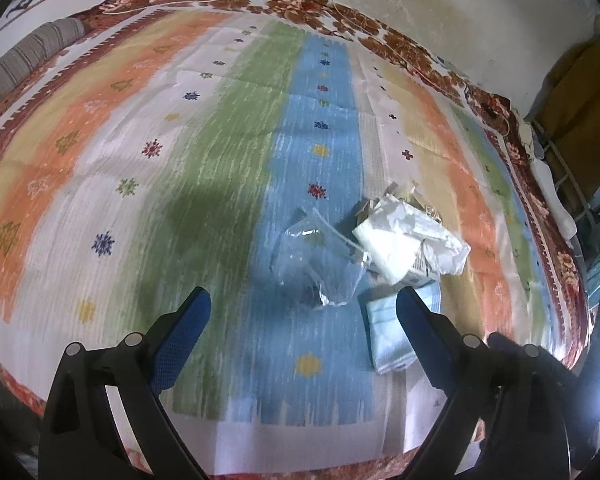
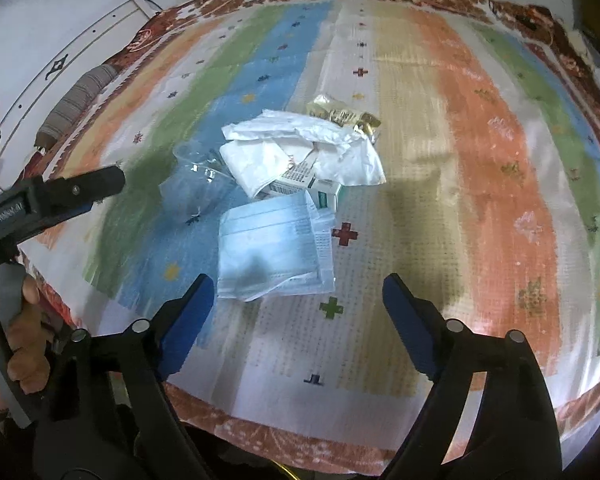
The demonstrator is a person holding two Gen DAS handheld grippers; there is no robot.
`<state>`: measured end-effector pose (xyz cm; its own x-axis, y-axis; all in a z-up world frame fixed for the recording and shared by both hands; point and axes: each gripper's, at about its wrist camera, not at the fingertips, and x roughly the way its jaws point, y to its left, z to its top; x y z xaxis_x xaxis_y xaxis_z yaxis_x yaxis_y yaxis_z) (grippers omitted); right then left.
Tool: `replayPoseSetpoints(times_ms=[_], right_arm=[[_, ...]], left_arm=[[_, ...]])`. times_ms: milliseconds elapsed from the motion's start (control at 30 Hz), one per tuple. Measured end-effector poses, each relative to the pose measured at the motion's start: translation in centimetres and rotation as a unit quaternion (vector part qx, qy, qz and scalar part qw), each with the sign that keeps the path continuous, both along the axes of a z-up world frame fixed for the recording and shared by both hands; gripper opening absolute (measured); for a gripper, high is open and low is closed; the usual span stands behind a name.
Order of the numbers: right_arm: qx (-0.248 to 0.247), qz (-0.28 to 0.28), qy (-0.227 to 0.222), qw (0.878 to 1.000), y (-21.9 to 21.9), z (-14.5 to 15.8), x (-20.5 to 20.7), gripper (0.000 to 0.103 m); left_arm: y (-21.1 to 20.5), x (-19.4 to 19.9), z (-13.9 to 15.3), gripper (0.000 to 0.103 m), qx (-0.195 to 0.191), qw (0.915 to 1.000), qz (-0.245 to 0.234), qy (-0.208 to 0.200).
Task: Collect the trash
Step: 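Lower the left tool to the clear plastic cup while the right tool approaches the blue mask, then close the left tool on the clear cup while the right tool closes on the blue mask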
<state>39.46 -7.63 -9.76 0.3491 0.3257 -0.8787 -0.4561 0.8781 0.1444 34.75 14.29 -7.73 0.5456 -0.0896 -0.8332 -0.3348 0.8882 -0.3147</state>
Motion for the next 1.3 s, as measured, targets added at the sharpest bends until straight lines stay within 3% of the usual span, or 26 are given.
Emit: replayPoseSetpoints(times_ms=[267,467,767,900,1100,1200,1300], right_arm=[[-0.009,0.008,0.008,1.0,0.8,-1.5,1.4,0.066],[-0.026,0.015,0.02,0.999,1.4,-3.1,2.0,0.052],[-0.032,0.019,0.03,0.999,1.8,-4.6,2.4,0.035],[-0.043,0.005,0.028,0.999,2.0,-5.1,2.2,0.031],[-0.036,0.004,0.046,0.998,1.8,-5.2,2.3,0.012],[-0.023,0.002,0.062,0.998,1.6,-5.1,2.5,0.005],[-0.001,-0.01,0.08,0.997,1.0,-4.8,2.9,0.004]], left_arm=[[0.4,3.5,0.5,0.087,-0.013,0.9999,0.0,0.009],[-0.1,5.9,-1.2,0.077,0.019,0.9975,0.002,0.068],[-1.0,7.9,-1.9,0.063,0.023,0.9966,-0.016,0.077],[-1.6,8.4,-2.8,0.05,0.058,0.9938,-0.023,0.092],[-1.7,8.2,-3.8,0.014,0.041,0.9933,-0.033,0.103],[-1.9,7.9,-3.5,0.008,0.052,0.993,-0.036,0.099],[-1.9,7.8,-3.0,0.006,0.056,0.9934,-0.038,0.093]])
